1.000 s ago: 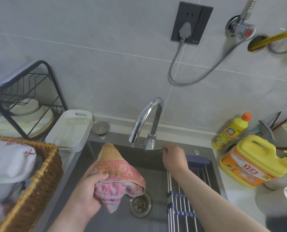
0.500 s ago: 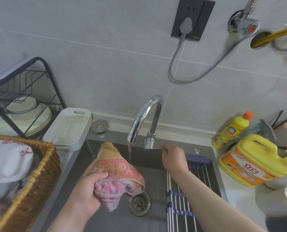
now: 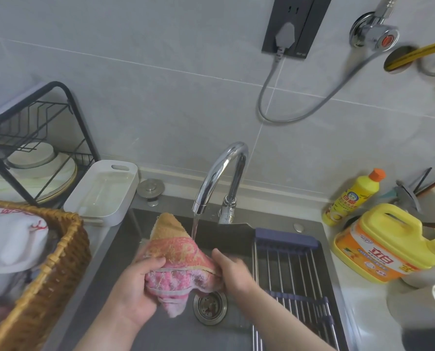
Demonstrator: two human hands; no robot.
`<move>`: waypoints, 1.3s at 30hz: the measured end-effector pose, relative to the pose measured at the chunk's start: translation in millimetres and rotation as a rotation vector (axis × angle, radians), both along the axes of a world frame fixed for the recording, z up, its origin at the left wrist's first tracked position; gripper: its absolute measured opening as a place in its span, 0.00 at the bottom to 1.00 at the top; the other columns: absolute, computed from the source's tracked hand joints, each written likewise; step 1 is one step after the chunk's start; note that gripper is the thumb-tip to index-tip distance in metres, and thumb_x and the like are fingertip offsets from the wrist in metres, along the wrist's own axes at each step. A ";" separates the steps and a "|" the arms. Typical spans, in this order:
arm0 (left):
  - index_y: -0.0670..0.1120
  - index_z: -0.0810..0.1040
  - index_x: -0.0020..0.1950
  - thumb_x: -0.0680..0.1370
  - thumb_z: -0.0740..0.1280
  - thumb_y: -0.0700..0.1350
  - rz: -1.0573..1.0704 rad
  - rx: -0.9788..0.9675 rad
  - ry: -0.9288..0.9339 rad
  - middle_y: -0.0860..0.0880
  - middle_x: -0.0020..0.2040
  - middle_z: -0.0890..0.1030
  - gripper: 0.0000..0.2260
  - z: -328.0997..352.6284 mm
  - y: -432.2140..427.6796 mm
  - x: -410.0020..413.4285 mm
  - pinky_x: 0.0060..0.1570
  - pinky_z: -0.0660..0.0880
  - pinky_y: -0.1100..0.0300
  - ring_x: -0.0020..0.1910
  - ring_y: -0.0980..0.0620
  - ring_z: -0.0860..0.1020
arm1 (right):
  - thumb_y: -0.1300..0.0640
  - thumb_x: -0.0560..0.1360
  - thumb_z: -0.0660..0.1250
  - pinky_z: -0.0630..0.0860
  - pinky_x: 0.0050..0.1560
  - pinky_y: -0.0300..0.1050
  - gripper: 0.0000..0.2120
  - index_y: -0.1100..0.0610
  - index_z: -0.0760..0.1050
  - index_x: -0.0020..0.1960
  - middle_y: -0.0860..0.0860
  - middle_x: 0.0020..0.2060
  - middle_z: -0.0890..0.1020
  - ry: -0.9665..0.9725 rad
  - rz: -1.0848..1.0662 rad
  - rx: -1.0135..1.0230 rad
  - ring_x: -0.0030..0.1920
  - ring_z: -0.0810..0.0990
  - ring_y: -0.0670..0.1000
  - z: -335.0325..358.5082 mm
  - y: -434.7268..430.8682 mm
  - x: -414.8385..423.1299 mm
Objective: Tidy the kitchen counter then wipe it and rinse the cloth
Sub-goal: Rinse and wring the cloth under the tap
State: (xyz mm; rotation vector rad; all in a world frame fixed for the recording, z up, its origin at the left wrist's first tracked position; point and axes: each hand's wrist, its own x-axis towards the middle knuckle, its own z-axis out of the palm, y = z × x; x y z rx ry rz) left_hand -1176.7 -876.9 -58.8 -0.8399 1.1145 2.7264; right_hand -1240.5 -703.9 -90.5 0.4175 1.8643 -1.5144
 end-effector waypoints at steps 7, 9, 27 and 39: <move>0.43 0.75 0.61 0.69 0.62 0.29 -0.098 -0.037 0.017 0.36 0.52 0.81 0.22 -14.1 -8.5 -14.4 0.43 0.81 0.44 0.46 0.39 0.82 | 0.57 0.76 0.65 0.75 0.60 0.63 0.15 0.60 0.77 0.61 0.60 0.54 0.83 -0.284 -0.283 -0.623 0.55 0.81 0.62 5.2 -8.2 -7.9; 0.42 0.75 0.60 0.69 0.66 0.33 -0.132 -0.144 -0.011 0.37 0.52 0.82 0.19 -16.6 -13.5 -18.6 0.43 0.80 0.46 0.45 0.39 0.82 | 0.67 0.77 0.63 0.74 0.59 0.68 0.09 0.61 0.78 0.55 0.62 0.48 0.84 -0.143 -0.276 -0.550 0.50 0.82 0.63 5.7 -5.0 -15.4; 0.43 0.75 0.55 0.76 0.66 0.34 -0.115 -0.426 -0.103 0.41 0.48 0.84 0.09 -22.6 9.2 -27.4 0.54 0.76 0.40 0.48 0.40 0.82 | 0.72 0.72 0.64 0.81 0.47 0.63 0.15 0.60 0.77 0.55 0.63 0.48 0.83 -0.018 -0.150 -0.503 0.48 0.82 0.65 23.7 14.9 -8.2; 0.40 0.77 0.54 0.75 0.68 0.34 -0.134 -0.384 -0.150 0.37 0.48 0.84 0.09 -22.2 18.2 -26.9 0.53 0.77 0.38 0.48 0.36 0.82 | 0.72 0.75 0.61 0.81 0.43 0.58 0.14 0.59 0.81 0.51 0.64 0.47 0.84 0.014 -0.211 -0.516 0.45 0.84 0.64 34.2 20.5 0.7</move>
